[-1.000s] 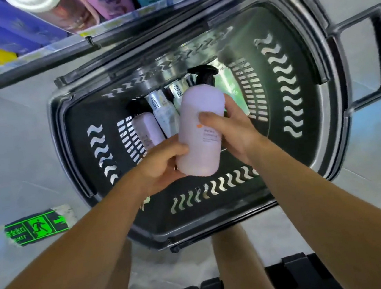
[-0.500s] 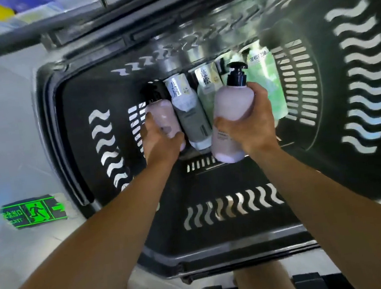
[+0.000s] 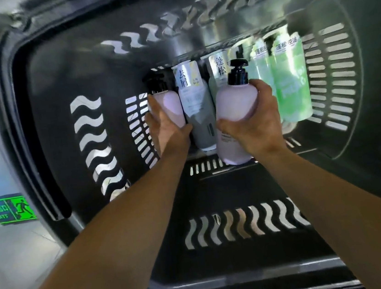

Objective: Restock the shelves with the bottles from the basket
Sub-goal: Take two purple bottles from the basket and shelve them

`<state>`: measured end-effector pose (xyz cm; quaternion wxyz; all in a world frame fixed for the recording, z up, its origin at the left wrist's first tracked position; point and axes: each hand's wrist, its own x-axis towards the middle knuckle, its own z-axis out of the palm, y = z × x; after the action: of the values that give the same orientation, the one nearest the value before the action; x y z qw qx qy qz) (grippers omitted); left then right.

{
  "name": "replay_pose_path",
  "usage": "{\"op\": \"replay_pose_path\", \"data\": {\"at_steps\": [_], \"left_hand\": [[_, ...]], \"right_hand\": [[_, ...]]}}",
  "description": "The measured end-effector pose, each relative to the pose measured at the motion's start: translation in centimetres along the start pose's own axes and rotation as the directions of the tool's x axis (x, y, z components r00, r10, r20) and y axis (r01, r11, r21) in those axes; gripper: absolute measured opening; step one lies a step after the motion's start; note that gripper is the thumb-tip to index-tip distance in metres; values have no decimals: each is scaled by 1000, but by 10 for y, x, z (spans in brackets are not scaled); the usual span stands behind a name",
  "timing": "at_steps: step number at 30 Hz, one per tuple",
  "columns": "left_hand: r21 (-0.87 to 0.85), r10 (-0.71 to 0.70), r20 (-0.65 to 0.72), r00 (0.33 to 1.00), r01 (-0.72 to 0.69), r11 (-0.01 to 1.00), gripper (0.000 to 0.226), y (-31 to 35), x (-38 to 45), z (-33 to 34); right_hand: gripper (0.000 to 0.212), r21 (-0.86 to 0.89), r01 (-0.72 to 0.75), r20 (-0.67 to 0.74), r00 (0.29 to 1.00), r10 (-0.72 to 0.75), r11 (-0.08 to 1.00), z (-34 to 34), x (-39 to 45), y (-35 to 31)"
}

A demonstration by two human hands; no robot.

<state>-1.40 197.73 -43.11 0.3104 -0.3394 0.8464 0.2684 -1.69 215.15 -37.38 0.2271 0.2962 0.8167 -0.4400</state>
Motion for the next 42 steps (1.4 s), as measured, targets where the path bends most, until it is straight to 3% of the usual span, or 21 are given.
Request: {"op": "replay_pose_path", "data": {"at_steps": [5, 9, 13, 18, 23, 26, 30, 36, 42], "left_hand": [[-109, -35, 25, 999, 37, 993, 120, 9, -10, -21], [-277, 82, 148, 986, -38, 960, 120, 17, -48, -66], [-512, 181, 293, 939, -6, 859, 115, 35, -110, -131], [-559, 356, 401, 844, -82, 825, 117, 68, -183, -237], [-551, 509, 343, 790, -270, 790, 105, 104, -251, -355], [-582, 566, 302, 767, -322, 747, 116, 118, -286, -424], [-598, 631, 258, 732, -391, 699, 106, 122, -324, -514], [-592, 712, 152, 686, -513, 621, 116, 104, -364, -629], [-623, 768, 37, 639, -586, 518, 88, 77, -394, -697]], "right_hand": [[97, 4, -15, -1, 1000, 15, 1000, -12, -16, -2], [97, -8, -66, -57, 996, 66, 998, -40, -41, -22], [99, 64, -95, -121, 987, 102, 993, -79, -89, -57], [98, 85, -38, -161, 986, 51, 996, -126, -158, -131], [96, 60, 118, -193, 976, -104, 991, -159, -234, -225], [98, 55, 194, -222, 959, -177, 979, -167, -279, -284], [95, 47, 319, -255, 920, -298, 946, -172, -334, -361], [95, 47, 493, -301, 836, -458, 869, -168, -403, -467], [95, 28, 605, -336, 755, -563, 796, -161, -460, -529]]}}
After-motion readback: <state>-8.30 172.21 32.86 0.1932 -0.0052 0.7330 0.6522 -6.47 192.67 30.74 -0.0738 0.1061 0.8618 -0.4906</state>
